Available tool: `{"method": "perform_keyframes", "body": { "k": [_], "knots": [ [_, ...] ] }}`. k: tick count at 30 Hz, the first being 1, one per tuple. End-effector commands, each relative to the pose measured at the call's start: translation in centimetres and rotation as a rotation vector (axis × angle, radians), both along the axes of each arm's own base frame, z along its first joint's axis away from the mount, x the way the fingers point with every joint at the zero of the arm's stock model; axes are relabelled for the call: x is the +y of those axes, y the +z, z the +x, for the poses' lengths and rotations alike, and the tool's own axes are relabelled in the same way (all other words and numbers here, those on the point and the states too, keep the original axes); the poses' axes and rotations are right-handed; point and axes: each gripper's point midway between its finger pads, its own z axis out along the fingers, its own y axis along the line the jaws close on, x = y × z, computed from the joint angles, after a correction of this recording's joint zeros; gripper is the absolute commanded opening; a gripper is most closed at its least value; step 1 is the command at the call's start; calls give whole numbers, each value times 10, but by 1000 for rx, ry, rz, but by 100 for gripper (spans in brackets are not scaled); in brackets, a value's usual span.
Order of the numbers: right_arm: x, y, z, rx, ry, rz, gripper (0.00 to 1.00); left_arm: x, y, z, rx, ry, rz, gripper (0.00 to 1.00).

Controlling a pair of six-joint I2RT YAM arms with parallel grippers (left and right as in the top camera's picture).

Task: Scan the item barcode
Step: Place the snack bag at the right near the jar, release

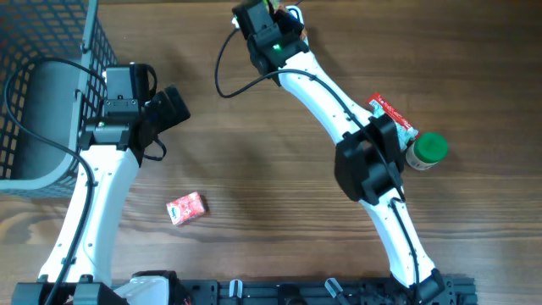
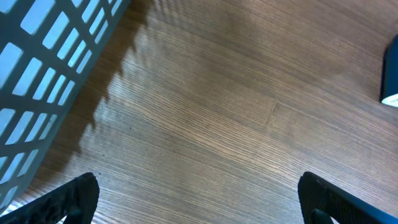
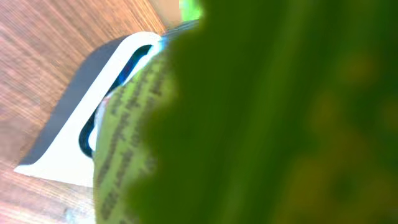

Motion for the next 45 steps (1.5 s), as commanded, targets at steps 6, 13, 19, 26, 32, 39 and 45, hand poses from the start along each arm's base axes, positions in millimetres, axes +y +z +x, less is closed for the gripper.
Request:
{"method": "perform_keyframes", "body": {
  "k": [6, 13, 19, 26, 32, 39, 45],
  "knots": [
    [13, 3, 0, -55, -63, 170, 4, 4, 0, 1, 1, 7, 18, 100],
    [-28, 132, -67, 78, -52, 530, 4, 4, 0, 1, 1, 7, 18, 100],
    [-101, 72, -205, 836, -280, 745, 4, 4, 0, 1, 1, 7, 18, 100],
    [-170, -68, -293, 1235, -537, 559, 4, 4, 0, 1, 1, 7, 18, 100],
    [-214, -100, -289, 1103, -661, 403, 77, 4, 0, 1, 1, 7, 18, 100],
    [-217, -45, -211, 809, -628, 453, 79, 4, 0, 1, 1, 7, 18, 100],
    [-66, 9, -216, 1081, -159, 1090, 70, -11, 0, 2, -7, -27, -71, 100]
  ]
}}
